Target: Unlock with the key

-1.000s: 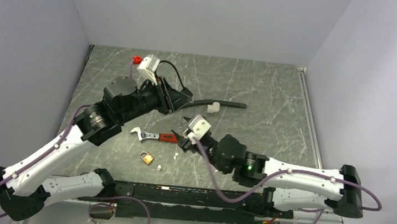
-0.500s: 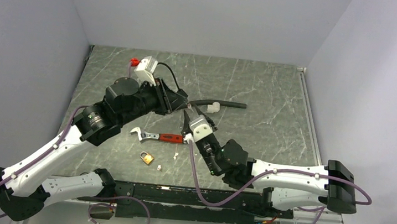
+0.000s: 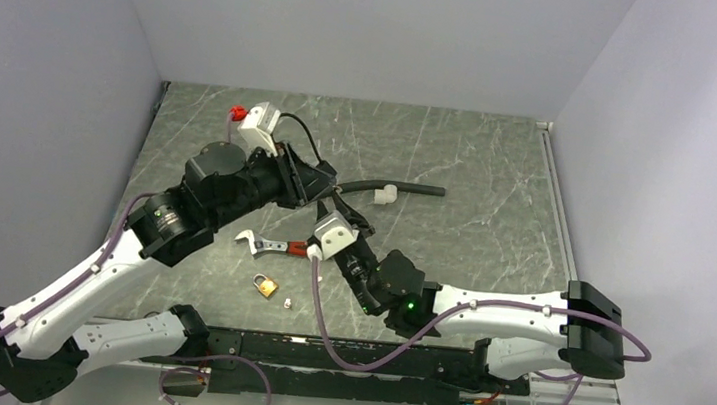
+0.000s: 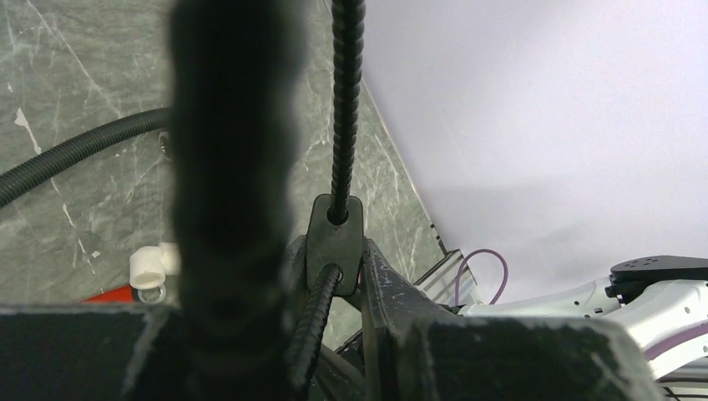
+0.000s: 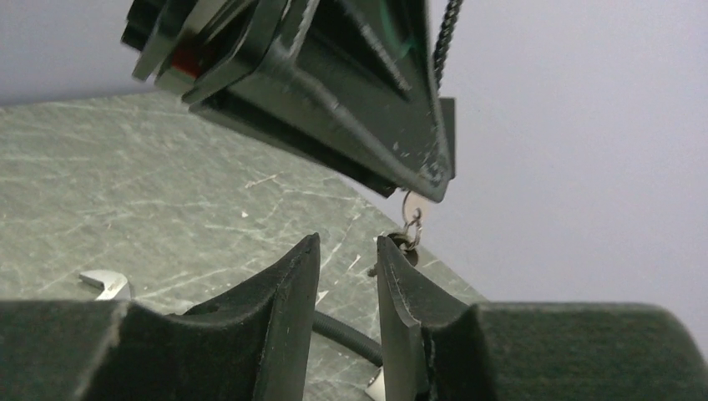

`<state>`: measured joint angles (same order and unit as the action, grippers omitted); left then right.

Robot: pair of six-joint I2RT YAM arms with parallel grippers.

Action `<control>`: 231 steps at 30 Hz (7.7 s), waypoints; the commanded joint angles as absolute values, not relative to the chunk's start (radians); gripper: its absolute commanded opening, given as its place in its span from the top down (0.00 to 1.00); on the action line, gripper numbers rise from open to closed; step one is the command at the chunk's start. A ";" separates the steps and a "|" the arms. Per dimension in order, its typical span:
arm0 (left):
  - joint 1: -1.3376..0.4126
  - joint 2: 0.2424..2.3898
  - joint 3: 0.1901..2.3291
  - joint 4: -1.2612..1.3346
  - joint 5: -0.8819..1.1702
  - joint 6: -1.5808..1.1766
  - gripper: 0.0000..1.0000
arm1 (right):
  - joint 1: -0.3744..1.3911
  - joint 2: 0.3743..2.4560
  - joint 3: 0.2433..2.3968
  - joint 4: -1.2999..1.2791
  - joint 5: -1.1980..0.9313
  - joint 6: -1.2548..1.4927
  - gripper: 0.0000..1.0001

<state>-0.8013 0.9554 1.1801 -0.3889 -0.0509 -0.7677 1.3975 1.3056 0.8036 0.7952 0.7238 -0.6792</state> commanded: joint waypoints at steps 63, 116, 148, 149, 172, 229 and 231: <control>-0.803 0.863 1.152 -0.288 0.356 -0.393 1.00 | 1.032 0.902 0.881 0.168 -0.079 -0.024 0.68; -0.804 0.887 1.197 -0.357 0.680 -0.117 1.00 | 0.828 0.945 0.974 0.308 -0.812 0.367 0.74; -0.803 0.906 1.190 -0.311 0.580 -0.130 1.00 | 0.828 0.984 0.938 0.381 -0.894 0.427 0.71; -0.804 0.908 1.191 -0.311 0.573 -0.130 1.00 | 0.828 0.984 0.937 0.382 -0.894 0.426 0.70; -0.804 0.879 1.169 -0.273 0.564 -0.143 1.00 | 0.828 0.914 0.915 0.401 -0.907 0.436 0.43; -0.804 0.879 1.115 -0.184 0.669 -0.167 1.00 | 0.828 0.950 0.933 0.456 -0.768 0.434 0.72; -0.804 0.879 1.116 -0.186 0.667 -0.166 1.00 | 0.828 0.955 0.930 0.456 -0.772 0.432 0.72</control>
